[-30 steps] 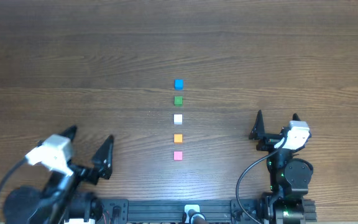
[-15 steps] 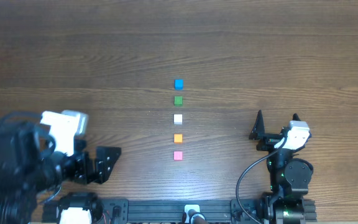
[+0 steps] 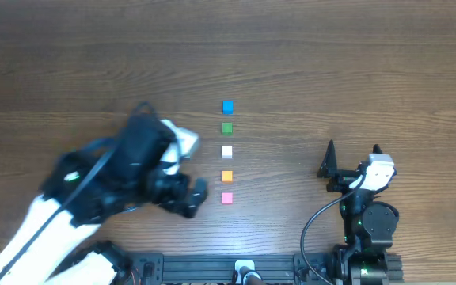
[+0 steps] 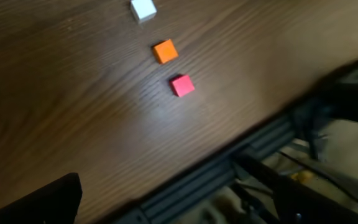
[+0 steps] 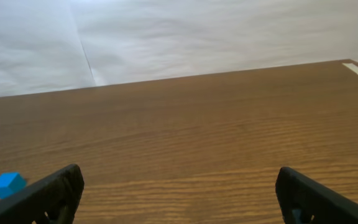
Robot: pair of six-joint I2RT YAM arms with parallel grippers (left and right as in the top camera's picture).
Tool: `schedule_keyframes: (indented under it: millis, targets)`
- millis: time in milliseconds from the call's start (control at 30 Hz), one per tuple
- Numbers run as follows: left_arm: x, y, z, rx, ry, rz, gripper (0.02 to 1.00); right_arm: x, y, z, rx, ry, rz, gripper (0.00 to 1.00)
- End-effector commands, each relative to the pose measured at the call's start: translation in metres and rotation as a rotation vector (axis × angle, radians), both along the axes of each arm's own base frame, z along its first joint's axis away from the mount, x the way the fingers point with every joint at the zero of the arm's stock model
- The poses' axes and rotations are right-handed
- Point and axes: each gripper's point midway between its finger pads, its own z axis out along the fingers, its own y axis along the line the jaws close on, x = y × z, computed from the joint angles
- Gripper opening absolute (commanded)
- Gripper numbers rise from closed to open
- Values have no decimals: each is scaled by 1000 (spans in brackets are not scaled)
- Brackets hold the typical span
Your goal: Stack Cubes
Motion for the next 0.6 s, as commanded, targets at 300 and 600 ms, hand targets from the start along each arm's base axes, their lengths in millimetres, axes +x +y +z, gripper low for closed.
schedule_keyframes:
  millis: [300,600]
  targets:
    - [38,-70,-102,178,207,253,1000,0,-3,-1,-8,-1,-15,993]
    - [28,-74,-121,236,260,440,1000,0,-3,-1,-8,-1,-15,991]
